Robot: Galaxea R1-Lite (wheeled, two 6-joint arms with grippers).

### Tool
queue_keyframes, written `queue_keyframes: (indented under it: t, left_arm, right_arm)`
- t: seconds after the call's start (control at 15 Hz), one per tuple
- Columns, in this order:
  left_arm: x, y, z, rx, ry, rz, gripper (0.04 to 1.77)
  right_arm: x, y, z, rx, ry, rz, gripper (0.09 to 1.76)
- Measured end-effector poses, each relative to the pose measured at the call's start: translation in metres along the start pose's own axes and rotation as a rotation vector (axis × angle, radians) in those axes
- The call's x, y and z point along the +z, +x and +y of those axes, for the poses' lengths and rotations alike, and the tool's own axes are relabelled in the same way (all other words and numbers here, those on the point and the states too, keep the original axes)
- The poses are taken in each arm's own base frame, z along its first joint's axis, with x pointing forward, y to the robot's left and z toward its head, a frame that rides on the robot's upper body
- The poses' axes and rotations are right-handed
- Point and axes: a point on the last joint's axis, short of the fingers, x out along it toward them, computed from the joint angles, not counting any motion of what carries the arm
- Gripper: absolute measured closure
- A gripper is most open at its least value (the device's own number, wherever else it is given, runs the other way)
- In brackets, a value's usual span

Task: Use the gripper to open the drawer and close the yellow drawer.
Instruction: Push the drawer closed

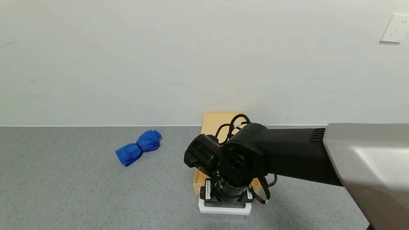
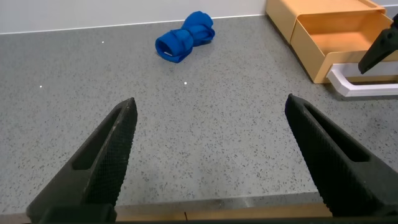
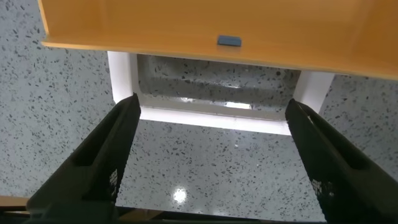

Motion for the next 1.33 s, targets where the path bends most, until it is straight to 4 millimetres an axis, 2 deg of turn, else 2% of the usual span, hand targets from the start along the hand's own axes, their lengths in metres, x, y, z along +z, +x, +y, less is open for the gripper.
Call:
queue_keyframes:
  t: [1.07,1.33]
  left_arm:
    - [0.000,0.000,0.000,0.004,0.000,-0.001,0.09]
    - [0.000,0.000,0.000,0.006,-0.001,-0.001,0.09]
  right_arm:
    - [0.012,0.008,0.001,-0.039,0.012,-0.102,0.14]
    - [0.021,0.009,0.000,-0.012,0.010,-0.139,0.14]
